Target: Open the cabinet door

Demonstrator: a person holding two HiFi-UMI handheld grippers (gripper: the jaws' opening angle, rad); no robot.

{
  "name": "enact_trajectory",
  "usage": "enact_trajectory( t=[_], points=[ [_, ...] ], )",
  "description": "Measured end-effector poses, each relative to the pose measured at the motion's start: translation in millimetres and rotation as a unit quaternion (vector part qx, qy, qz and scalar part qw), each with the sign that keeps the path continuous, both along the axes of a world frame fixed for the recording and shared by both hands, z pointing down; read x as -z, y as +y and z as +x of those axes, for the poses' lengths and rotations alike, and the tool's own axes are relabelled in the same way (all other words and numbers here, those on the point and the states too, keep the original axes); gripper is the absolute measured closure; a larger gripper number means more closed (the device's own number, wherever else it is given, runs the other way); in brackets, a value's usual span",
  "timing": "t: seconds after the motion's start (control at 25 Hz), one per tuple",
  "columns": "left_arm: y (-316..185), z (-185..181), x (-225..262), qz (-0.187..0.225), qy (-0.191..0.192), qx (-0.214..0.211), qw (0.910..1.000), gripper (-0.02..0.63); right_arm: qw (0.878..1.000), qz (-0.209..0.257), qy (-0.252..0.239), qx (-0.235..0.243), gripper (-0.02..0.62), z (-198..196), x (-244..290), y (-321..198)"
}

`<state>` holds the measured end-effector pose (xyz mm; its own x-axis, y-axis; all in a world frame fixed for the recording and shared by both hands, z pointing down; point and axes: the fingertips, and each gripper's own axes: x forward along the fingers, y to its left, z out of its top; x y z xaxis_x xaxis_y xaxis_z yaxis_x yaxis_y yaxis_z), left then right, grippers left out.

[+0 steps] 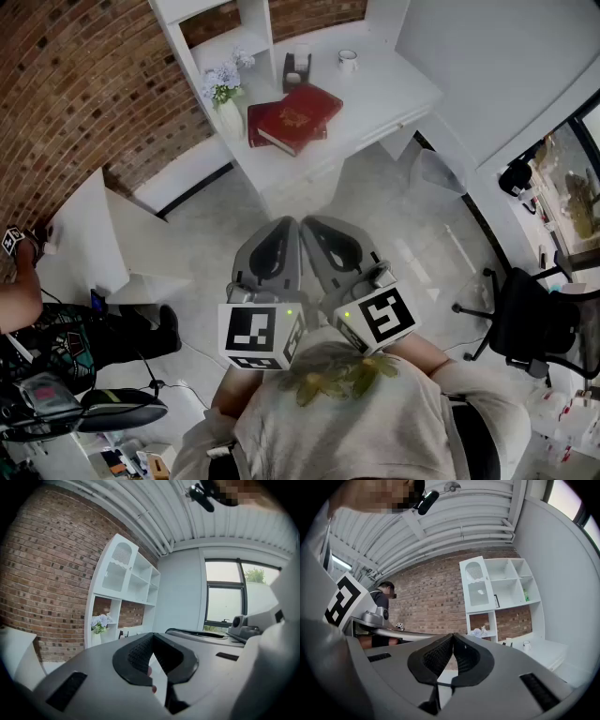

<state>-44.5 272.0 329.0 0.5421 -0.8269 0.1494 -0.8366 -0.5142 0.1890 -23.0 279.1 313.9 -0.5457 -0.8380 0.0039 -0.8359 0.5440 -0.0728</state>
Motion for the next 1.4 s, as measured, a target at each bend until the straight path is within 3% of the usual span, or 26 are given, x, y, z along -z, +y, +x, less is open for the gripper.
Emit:
enact_trajectory(
  t=[0.8, 1.4],
  points=[
    [-20.3, 53.5, -1.7, 0.008, -0.008, 0.028, 0.9996, 0.595, 0.999, 0.009, -0.035, 0.027, 0.571, 57.5, -5.1, -20.9],
    [-64.1, 57.1, -29.1, -0.023, -0.011, 0.031, 0.9992, 0.595, 0.998, -0.026, -0.033, 0.038, 0.571, 60.2, -32.7, -62.8]
  ],
)
